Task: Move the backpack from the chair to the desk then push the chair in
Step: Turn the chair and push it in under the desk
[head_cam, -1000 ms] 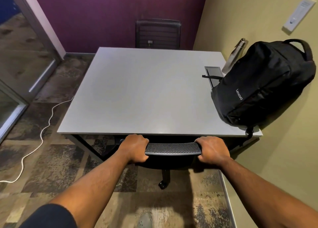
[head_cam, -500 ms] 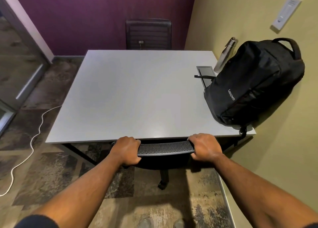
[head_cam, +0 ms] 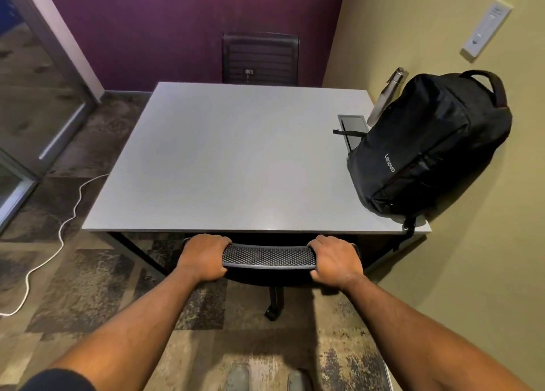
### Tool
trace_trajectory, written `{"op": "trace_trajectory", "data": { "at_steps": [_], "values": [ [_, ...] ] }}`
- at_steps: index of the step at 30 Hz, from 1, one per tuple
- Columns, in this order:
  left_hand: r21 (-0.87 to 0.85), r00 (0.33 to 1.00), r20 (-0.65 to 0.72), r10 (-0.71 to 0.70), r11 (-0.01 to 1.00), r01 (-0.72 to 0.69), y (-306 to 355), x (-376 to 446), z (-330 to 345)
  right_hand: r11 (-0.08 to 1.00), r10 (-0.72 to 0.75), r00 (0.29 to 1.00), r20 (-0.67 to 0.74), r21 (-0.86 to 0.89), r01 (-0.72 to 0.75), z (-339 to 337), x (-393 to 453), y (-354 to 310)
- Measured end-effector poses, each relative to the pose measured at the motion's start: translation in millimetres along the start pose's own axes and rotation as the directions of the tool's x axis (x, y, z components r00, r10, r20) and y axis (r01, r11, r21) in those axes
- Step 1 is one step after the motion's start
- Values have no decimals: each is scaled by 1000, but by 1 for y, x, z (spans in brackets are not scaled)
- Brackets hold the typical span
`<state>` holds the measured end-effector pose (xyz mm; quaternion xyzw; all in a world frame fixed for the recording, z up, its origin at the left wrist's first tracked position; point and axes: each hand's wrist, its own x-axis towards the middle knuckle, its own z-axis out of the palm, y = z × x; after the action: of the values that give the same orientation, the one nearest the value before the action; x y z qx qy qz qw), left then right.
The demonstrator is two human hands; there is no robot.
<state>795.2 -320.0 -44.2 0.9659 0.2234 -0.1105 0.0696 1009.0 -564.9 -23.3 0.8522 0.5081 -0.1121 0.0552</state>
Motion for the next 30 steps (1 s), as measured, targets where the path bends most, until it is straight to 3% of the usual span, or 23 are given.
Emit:
{"op": "trace_trajectory", "data": {
  "at_steps": [5,10,17,23,30],
  "values": [
    [25,999,-3,-40,999,40,4,-11,1,999,34,999,-26,24,-33,2,-9,-7],
    [129,1000,30,0,992,-4,5,-13,2,995,101,993,-56,11,-101,8,-18,-8],
    [171,1000,17,-14,985,11,9,-3,-1,996,82,995,-51,-32,-83,2,-1,8],
    [79,998,26,-57,995,55,-1,21,-11,997,50,998,-33,-62,-52,-18,37,24],
    [100,1000,1,-21,995,21,-10,30,-8,997,59,996,-60,-46,-62,-9,39,22]
  ]
}}
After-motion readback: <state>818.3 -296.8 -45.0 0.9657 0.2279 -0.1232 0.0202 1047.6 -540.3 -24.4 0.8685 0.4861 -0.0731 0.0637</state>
